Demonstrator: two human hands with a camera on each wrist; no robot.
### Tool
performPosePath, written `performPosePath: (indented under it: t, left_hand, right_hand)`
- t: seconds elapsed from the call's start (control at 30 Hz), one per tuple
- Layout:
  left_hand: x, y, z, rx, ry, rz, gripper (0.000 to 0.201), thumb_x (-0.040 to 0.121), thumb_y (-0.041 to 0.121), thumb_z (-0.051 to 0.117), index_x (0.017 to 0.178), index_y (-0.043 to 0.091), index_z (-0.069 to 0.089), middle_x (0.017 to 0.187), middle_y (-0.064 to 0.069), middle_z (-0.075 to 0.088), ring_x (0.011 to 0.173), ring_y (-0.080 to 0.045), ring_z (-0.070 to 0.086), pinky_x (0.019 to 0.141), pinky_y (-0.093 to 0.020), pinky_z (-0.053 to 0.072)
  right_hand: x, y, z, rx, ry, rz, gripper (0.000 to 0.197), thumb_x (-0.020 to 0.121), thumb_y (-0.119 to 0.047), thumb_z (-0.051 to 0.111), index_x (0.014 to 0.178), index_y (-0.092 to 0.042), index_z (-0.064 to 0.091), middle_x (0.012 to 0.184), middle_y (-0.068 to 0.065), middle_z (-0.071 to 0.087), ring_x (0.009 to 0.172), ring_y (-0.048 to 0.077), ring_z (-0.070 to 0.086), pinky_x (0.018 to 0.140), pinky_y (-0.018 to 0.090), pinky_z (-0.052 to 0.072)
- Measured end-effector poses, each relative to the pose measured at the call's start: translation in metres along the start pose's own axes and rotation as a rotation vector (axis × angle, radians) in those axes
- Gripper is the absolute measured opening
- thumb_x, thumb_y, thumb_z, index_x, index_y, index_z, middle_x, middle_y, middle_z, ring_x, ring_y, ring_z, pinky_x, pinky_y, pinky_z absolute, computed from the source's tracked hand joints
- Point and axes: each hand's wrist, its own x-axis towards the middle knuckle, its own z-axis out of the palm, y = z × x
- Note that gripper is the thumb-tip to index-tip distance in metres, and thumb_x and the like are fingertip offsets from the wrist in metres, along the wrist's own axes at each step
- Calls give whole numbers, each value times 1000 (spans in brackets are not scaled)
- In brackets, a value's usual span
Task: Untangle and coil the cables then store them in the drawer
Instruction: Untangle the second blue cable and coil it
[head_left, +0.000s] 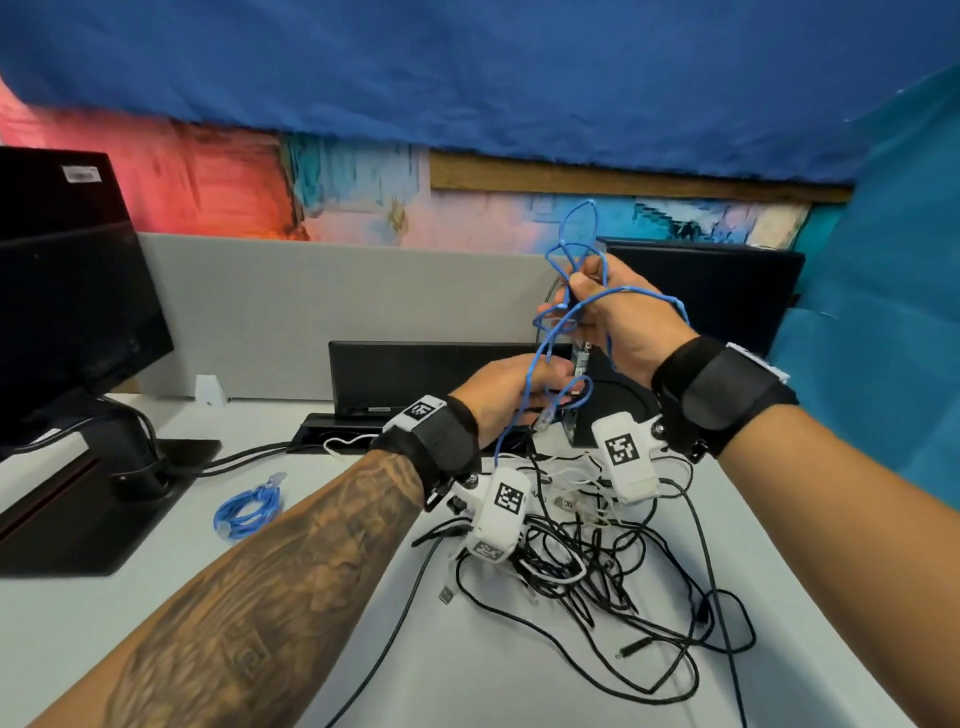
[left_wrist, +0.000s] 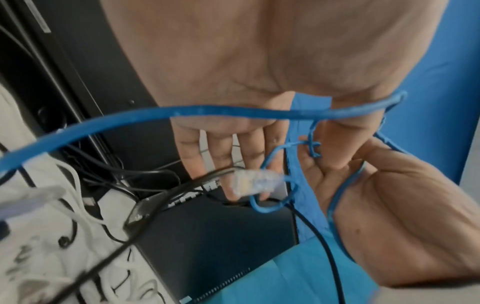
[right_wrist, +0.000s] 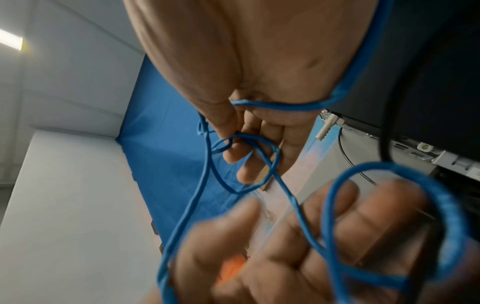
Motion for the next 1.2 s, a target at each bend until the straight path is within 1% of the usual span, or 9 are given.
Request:
performPosePath:
  t: [0.1, 0.2, 0.3, 0.4, 0.5, 0.67, 0.87, 1.03, 1.2]
  left_hand:
    - [2, 9, -4, -322, 25, 43, 62, 94, 58, 44, 122, 5, 61, 128, -23, 64, 104, -29, 66, 93, -39, 51]
    - [4, 19, -8, -177, 33, 68, 70, 82, 80, 44, 108, 18, 64, 97, -7, 71, 82, -23, 69, 85, -38, 50]
    - [5, 16, -7, 62, 63, 93, 55, 73, 59, 70, 110, 21, 58, 93, -2, 61, 66, -13, 61, 68, -31, 53]
    - [3, 14, -15, 114, 79, 91, 32, 89, 38, 71, 111, 17, 59, 98, -8, 63, 54, -10, 48, 47, -26, 47]
    - [1, 14, -24, 204, 53, 53, 19, 97, 36, 61, 94, 18, 63, 62, 2, 46, 43, -7, 30, 38, -19, 30]
    - [7, 16, -39, 205, 216, 24, 25, 97, 34, 61, 80, 15, 61, 57, 5, 34, 44, -9, 30, 38, -19, 27]
    - [17, 26, -36, 151, 452, 144, 28, 98, 28, 61, 72, 18, 53, 57, 0, 33, 36, -9, 28, 36, -17, 27]
    - [14, 30, -57, -242, 507, 87, 31, 104, 32, 45, 77, 17, 47, 50, 5, 30, 33, -7, 24, 36, -14, 26]
    - [3, 41, -42, -412, 276, 70, 34, 106, 34, 40, 77, 17, 44, 44, 7, 25, 34, -7, 21, 52, -34, 60]
  right_hand:
    - [2, 6, 3, -114, -3, -10, 29, 105, -12, 48, 81, -24, 56, 87, 0, 66, 91, 17, 64, 84, 33, 49]
    - [3, 10, 2, -245, -7, -12, 29, 103, -18, 55, 76, -27, 58, 91, 4, 62, 86, 15, 54, 76, 29, 41]
    - [3, 12, 4, -288, -26, 71, 8, 103, -21, 56, 96, -23, 59, 99, 2, 64, 89, 13, 58, 81, 30, 45]
    - [3, 26, 6, -514, -168, 103, 34, 95, -34, 58, 128, -25, 53, 119, 1, 68, 106, 18, 64, 95, 39, 52]
    - [-6, 31, 10, -731, -341, 52, 27, 91, -39, 57, 113, -23, 60, 108, 2, 71, 103, 23, 68, 98, 50, 52]
    - [-28, 25, 16, -951, -410, -2, 35, 95, -35, 64, 129, -29, 55, 112, -7, 67, 100, 14, 64, 92, 34, 51]
    - [-53, 32, 32, -1357, -233, -390, 36, 95, -37, 55, 122, -14, 60, 128, 6, 61, 114, 25, 61, 92, 34, 50]
    - [-62, 31, 18, -1026, 43, -872, 20, 94, -27, 63, 93, -9, 71, 107, 7, 69, 101, 26, 61, 88, 36, 51]
    - [-59, 63, 39, -857, -108, -153, 28, 94, -43, 64, 81, -19, 58, 72, -4, 62, 66, 11, 56, 63, 31, 46]
